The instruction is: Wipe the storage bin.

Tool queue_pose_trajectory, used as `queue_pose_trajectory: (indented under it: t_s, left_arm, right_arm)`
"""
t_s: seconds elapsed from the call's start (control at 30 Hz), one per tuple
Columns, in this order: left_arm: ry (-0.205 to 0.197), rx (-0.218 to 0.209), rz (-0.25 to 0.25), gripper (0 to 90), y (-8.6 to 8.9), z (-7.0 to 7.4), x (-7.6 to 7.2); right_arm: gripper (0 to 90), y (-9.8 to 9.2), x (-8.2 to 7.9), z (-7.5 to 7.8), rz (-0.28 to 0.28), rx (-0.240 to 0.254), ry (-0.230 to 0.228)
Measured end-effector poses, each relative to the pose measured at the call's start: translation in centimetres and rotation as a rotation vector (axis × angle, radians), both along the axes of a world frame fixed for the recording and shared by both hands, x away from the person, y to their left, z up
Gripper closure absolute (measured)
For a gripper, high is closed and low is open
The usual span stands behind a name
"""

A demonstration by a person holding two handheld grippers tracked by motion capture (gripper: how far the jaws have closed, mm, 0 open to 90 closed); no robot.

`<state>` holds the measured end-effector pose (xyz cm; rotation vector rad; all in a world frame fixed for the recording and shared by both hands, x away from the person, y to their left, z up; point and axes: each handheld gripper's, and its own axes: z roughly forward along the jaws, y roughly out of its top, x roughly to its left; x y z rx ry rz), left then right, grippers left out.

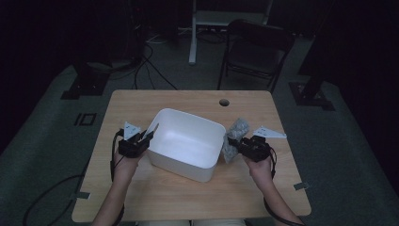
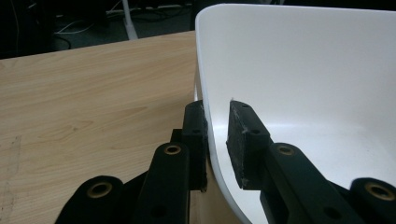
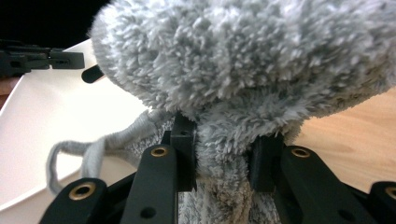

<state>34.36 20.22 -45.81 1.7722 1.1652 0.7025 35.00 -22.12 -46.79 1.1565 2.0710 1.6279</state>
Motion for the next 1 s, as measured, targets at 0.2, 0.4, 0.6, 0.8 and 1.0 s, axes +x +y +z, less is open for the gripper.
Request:
queue_pose_trajectory:
  t_s: [0.2, 0.4, 0.6, 0.8, 1.0]
  left_arm:
    - [0.003, -0.001, -0.004, 77.5, 0.0, 0.0, 0.0]
    - [0.005, 0.01, -0.005, 77.5, -0.2, 0.1, 0.0]
    - [0.007, 0.006, 0.0, 77.5, -0.2, 0.1, 0.0]
    - [0.009, 0.001, 0.022, 77.5, -0.2, 0.1, 0.0]
    - [-0.001, 0.0, 0.04, 78.4, -0.4, 0.0, -0.2]
  right_arm:
    - [69.5, 0.5, 0.9, -2.5, -0.007, -0.062, 0.088]
    - [69.6, 0.7, 1.6, -3.5, -0.018, -0.103, 0.114]
    - [69.6, 0.8, 2.1, -4.3, -0.017, -0.109, 0.139]
    - [69.7, 1.5, 3.6, -6.9, -0.036, -0.161, 0.228]
    - [69.3, 0.8, 2.0, -5.0, -0.004, -0.178, 0.202]
